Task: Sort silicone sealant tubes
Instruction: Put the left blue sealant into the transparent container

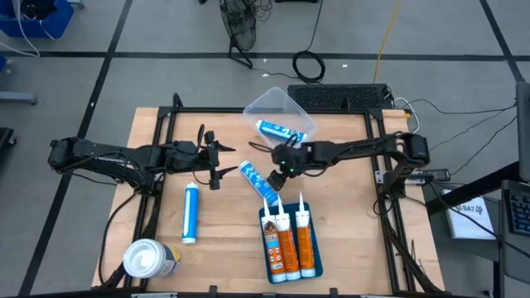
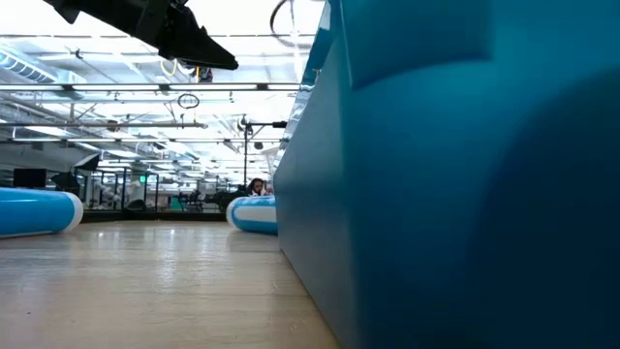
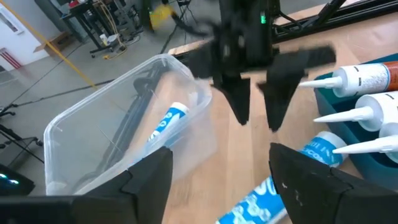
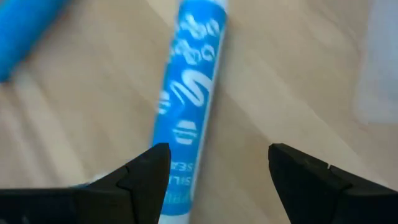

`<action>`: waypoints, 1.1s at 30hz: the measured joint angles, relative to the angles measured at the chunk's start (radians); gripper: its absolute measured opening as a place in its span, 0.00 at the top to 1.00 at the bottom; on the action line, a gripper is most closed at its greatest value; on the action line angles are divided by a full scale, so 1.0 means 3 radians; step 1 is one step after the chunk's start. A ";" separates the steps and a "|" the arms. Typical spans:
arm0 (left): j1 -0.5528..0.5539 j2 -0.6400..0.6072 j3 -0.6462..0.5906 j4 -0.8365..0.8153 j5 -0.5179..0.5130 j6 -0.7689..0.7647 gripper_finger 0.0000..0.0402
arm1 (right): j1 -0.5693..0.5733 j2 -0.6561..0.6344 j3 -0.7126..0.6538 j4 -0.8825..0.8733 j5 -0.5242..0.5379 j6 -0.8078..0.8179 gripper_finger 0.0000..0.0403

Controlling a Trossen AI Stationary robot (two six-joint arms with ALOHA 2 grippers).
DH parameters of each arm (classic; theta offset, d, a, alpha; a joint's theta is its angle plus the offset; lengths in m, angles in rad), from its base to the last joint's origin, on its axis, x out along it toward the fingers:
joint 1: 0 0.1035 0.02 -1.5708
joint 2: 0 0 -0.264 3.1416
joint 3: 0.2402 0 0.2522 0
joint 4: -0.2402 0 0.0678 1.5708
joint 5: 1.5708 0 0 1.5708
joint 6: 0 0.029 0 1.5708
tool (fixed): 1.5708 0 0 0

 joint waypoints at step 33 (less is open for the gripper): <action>-0.0378 0.0718 0.0708 -0.3847 0.0956 -0.4656 0.45 | 0.0901 -0.1710 -0.2492 0.3859 -0.0023 -0.2507 0.37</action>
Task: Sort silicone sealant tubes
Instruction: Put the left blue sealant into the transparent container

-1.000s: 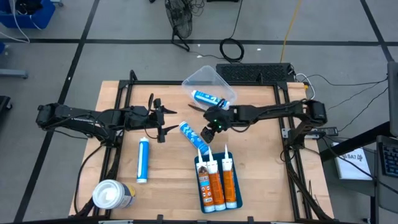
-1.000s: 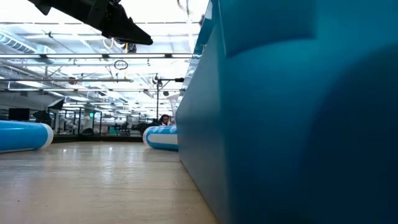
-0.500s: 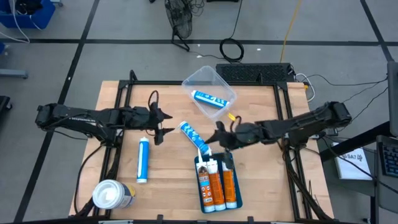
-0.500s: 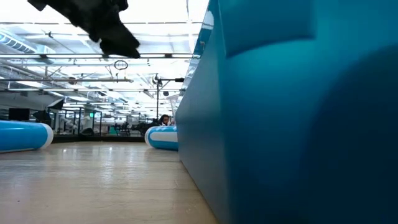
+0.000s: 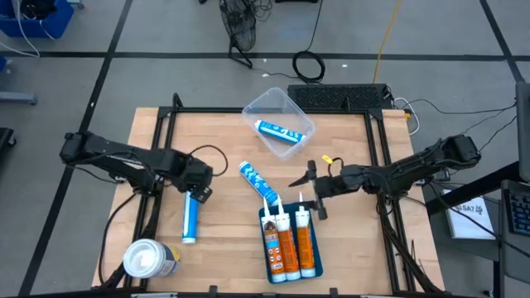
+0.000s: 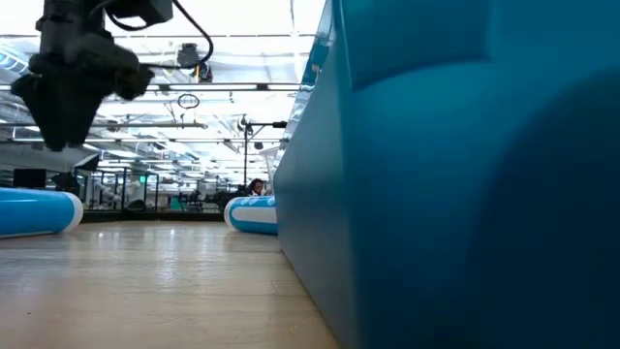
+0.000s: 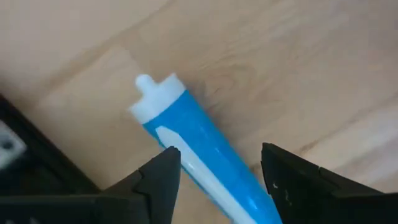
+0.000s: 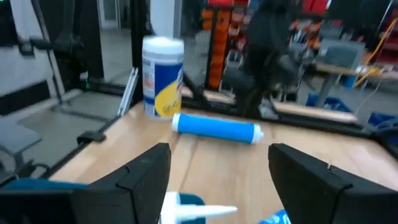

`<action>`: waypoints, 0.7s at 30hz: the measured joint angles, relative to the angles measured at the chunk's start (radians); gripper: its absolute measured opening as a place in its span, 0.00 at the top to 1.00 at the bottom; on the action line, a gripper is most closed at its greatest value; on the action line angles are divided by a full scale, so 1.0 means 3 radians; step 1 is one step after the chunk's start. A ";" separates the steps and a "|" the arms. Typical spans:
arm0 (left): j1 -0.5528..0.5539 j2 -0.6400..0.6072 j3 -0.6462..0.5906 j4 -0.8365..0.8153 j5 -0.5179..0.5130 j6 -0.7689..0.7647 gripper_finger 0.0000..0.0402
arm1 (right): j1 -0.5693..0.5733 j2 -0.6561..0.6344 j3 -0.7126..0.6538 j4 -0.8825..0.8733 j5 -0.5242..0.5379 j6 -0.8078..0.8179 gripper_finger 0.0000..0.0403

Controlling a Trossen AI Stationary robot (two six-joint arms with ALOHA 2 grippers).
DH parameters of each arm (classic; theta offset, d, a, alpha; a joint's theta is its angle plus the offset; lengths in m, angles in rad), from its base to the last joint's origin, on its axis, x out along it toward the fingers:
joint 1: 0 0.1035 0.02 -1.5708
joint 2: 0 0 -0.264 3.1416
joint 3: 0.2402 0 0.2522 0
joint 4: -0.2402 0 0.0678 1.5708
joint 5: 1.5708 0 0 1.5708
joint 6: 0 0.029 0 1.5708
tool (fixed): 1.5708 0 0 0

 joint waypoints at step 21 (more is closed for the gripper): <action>-0.0838 0.0897 -0.0005 0.0040 0.0250 -0.2274 0.52 | -0.0026 -0.0374 -0.0779 0.0749 -0.0016 -0.0343 0.37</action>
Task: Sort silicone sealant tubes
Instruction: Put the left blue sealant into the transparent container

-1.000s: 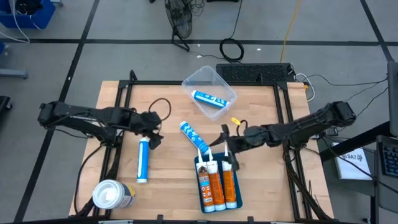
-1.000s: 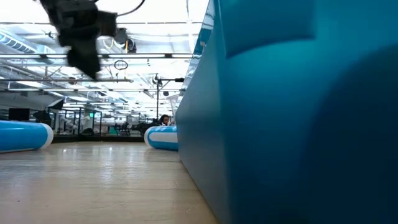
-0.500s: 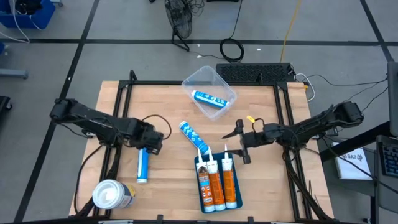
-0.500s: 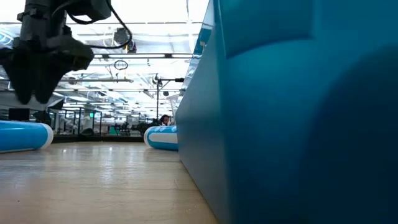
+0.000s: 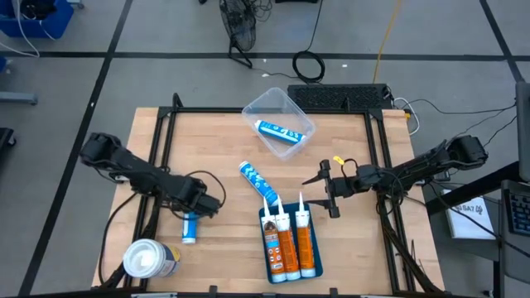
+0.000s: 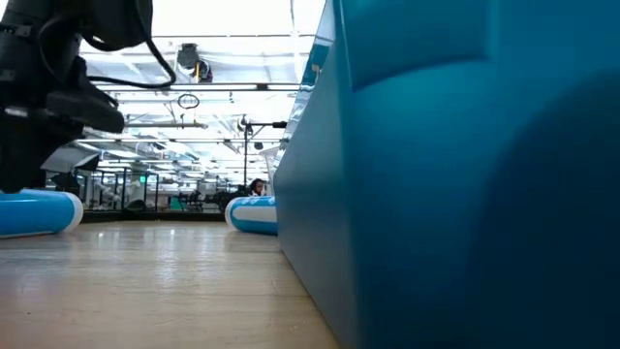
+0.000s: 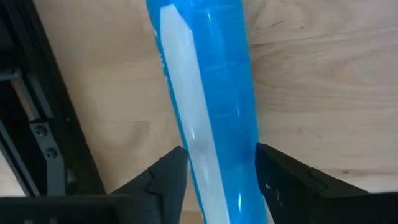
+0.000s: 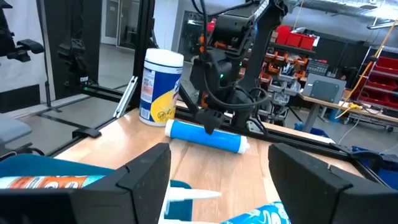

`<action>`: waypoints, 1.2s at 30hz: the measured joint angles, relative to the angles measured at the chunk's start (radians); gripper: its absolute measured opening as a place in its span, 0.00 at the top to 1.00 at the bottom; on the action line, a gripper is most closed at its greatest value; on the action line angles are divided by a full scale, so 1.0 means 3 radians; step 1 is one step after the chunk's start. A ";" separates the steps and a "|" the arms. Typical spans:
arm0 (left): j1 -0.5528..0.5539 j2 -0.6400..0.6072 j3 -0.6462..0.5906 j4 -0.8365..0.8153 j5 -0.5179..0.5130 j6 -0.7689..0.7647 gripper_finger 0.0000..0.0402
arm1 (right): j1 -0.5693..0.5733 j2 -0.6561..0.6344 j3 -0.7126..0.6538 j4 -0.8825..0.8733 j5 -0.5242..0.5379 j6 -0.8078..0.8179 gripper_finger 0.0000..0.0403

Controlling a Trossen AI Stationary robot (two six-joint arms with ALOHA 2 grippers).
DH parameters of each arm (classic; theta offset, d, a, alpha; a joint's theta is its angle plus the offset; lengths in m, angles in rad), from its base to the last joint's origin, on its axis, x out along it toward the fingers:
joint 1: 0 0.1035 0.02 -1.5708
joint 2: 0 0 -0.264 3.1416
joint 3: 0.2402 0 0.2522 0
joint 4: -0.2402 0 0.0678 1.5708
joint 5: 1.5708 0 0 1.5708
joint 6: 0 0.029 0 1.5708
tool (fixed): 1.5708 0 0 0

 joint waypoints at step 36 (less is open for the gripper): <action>0.0196 0.0602 0.0355 0.0491 -0.1313 0.1615 0.43 | 0.0001 0.0001 -0.0022 0.0019 -0.0244 0.0150 0.37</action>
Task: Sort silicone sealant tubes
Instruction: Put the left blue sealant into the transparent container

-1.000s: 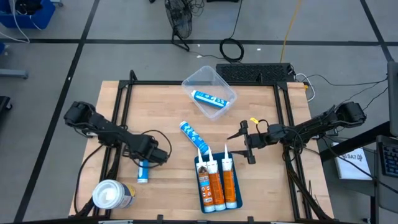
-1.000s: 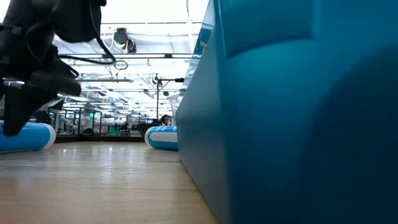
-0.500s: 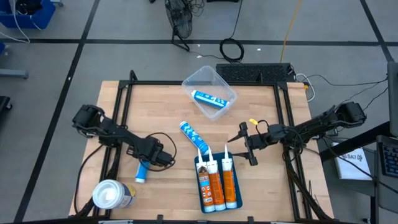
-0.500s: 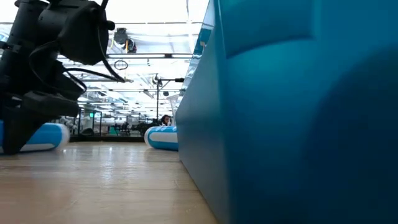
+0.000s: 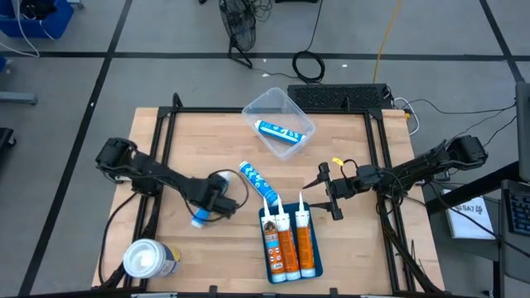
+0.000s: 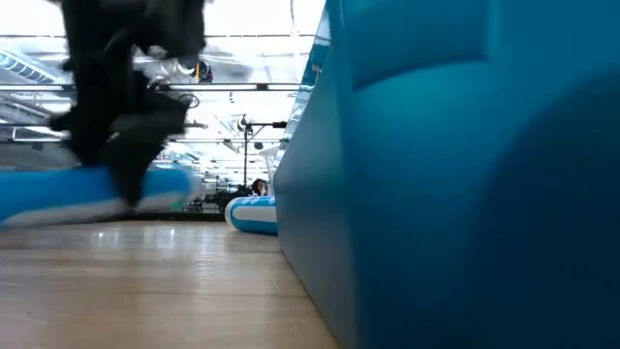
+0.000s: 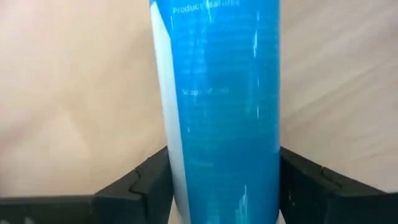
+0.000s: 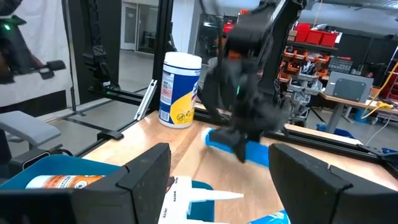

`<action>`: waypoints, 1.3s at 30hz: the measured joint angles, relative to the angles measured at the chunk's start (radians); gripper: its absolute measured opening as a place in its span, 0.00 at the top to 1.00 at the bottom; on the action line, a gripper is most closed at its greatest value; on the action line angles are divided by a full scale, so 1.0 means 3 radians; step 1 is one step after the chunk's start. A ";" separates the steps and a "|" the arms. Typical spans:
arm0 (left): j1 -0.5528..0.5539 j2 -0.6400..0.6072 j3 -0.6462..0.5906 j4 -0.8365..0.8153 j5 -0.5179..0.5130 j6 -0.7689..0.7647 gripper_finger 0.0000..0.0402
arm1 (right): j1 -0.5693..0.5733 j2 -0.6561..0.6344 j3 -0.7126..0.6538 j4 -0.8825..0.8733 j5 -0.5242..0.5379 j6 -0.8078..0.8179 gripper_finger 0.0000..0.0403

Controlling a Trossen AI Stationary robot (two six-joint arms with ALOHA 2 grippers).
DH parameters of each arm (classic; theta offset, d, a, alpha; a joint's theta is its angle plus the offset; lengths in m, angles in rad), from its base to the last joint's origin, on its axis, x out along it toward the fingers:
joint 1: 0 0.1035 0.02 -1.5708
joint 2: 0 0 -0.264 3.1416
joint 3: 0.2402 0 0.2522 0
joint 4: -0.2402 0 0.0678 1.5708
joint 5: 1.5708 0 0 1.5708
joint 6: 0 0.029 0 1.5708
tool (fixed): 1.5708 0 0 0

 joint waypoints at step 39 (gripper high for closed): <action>0.2232 -0.0479 0.1085 0.3211 0.1206 0.5379 0.45 | -0.0054 0.0001 0.0001 -0.0258 0.0720 0.0232 0.37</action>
